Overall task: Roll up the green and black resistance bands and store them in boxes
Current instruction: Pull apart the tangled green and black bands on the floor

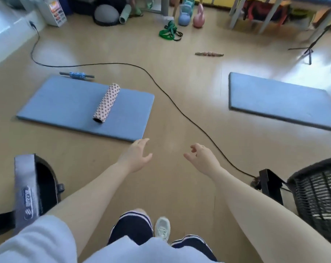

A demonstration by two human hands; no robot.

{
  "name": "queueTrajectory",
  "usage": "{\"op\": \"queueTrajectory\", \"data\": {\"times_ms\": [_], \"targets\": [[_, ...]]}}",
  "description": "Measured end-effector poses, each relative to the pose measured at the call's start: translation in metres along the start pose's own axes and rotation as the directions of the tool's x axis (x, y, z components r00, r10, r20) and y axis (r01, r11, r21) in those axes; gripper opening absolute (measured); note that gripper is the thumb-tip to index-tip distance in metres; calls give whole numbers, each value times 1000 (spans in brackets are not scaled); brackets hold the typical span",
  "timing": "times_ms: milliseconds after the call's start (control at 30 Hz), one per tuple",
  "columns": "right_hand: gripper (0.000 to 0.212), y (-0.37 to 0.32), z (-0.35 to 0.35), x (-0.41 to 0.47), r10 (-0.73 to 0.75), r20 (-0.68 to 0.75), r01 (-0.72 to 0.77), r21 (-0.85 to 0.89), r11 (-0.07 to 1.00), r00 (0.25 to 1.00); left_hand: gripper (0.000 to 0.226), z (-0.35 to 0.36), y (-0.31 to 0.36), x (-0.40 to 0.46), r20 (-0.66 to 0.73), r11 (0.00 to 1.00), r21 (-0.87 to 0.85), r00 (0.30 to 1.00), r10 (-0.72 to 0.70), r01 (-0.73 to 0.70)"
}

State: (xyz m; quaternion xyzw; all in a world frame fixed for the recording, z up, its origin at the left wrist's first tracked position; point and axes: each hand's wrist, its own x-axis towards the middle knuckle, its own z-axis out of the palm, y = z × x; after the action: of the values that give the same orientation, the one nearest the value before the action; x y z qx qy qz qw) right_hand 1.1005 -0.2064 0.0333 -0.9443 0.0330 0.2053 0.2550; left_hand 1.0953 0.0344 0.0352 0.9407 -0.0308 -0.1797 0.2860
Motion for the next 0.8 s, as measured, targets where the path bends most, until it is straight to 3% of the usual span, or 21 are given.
{"op": "queueTrajectory", "data": {"times_ms": [133,367,500,633,800], "targets": [[52,-26,-28,91,-71,18,70,14,997,997,56,-42,-3,86,-92,996,-72,994,-60,53],[52,-44,-78,267,-78,56,77,22,997,995,56,-104,-11,274,-101,996,-75,993,-63,56],[51,-47,-130,368,15,80,-18,42,999,997,57,-150,-4,389,-19,1000,-5,1000,-12,12],[49,-49,-191,465,66,5,-67,104,992,998,58,-186,29,501,61,998,54,998,33,-37],[49,-35,-255,574,110,-29,-105,138,985,994,54,-201,83,626,117,991,30,985,123,-128]]}}
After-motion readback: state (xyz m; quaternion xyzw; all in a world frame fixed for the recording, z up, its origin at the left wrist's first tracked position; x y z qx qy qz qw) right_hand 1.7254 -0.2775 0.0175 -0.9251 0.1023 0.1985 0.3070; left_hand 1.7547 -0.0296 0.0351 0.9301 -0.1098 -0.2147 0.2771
